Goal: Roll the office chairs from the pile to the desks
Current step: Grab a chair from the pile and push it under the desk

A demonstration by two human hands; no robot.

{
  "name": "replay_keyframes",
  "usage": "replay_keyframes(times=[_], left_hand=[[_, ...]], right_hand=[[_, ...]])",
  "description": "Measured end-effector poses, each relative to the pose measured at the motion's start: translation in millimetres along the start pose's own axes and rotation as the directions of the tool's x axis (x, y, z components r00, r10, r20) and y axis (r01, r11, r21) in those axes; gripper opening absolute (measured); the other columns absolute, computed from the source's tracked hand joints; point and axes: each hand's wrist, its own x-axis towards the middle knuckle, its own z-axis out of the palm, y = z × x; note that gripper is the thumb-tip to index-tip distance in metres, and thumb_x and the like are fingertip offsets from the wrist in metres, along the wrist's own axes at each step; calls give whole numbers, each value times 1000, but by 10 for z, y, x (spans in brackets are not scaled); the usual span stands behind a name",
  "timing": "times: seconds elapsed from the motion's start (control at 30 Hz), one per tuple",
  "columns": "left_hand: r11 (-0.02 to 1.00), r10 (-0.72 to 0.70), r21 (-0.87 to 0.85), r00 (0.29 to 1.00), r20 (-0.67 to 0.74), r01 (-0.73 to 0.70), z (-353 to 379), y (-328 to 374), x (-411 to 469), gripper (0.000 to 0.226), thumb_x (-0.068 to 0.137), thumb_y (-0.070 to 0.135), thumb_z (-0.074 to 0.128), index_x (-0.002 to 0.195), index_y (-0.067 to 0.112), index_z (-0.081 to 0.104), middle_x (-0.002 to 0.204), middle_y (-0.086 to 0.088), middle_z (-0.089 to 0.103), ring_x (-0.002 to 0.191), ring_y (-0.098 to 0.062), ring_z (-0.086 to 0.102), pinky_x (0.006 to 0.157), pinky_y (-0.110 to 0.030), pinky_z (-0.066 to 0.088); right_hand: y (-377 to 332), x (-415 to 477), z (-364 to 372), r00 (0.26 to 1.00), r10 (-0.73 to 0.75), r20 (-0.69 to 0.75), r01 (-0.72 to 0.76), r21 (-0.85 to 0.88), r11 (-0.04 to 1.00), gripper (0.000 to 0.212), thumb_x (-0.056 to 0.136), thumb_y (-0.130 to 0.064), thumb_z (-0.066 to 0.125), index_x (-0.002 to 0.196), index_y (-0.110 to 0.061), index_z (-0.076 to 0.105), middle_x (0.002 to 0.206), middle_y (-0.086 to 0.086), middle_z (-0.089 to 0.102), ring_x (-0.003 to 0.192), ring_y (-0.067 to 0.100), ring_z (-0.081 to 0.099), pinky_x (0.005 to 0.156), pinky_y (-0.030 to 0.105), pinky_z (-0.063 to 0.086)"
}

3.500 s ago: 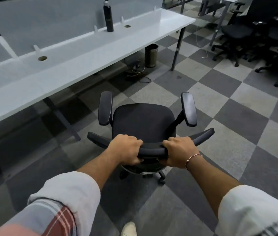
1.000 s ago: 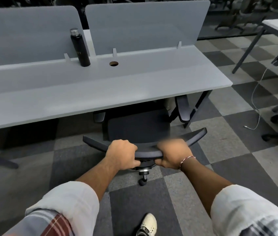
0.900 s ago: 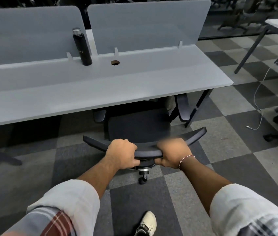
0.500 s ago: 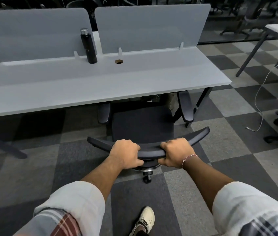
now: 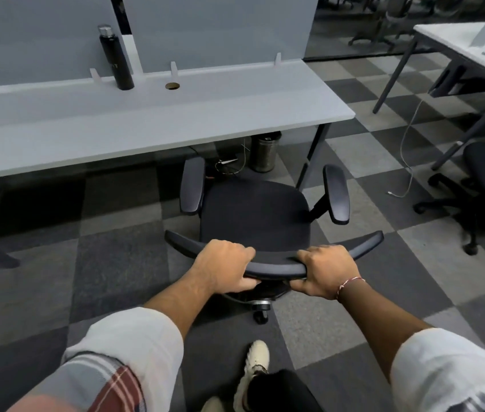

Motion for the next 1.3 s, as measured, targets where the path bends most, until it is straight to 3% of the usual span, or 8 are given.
replay_keyframes(times=[0.13,0.53,0.7,1.2,1.3], left_hand=[[998,-32,60,999,-4,32,-47,182,-32,57,79,78,49,93,23,55,91,6,66,83,-21,65,61,-32,32],[989,-146,14,986,-78,147,-35,651,127,56,71,81,43,77,27,52,77,9,64,73,-16,63,58,-31,40],[984,-173,27,978,-113,177,-13,638,239,58,68,84,47,69,27,58,64,10,60,62,-14,61,50,-28,34],[969,-238,40,968,-81,242,-109,-205,816,62,67,87,45,68,26,59,59,9,59,57,-13,60,46,-27,30],[973,-220,52,974,-54,223,-163,-376,1005,62,72,86,45,75,25,58,67,7,63,65,-15,63,50,-29,28]], right_hand=[[132,-267,7,999,-16,-34,16,-11,1000,51,71,-73,45,86,-28,63,77,-8,65,72,19,64,56,29,32],[608,-355,55,981,-111,-160,113,4,994,40,61,-66,56,64,-27,59,53,-6,55,46,18,57,48,24,29],[762,-189,51,970,-176,-166,175,-23,984,43,64,-67,51,67,-25,61,55,-4,57,49,20,58,48,25,33],[927,980,-89,950,-287,-122,282,-54,958,46,67,-70,52,72,-25,58,59,-5,58,52,21,58,49,27,30],[1010,1205,-130,955,-284,-88,282,-43,959,48,69,-70,48,79,-25,61,65,-4,62,58,21,60,51,28,33]])
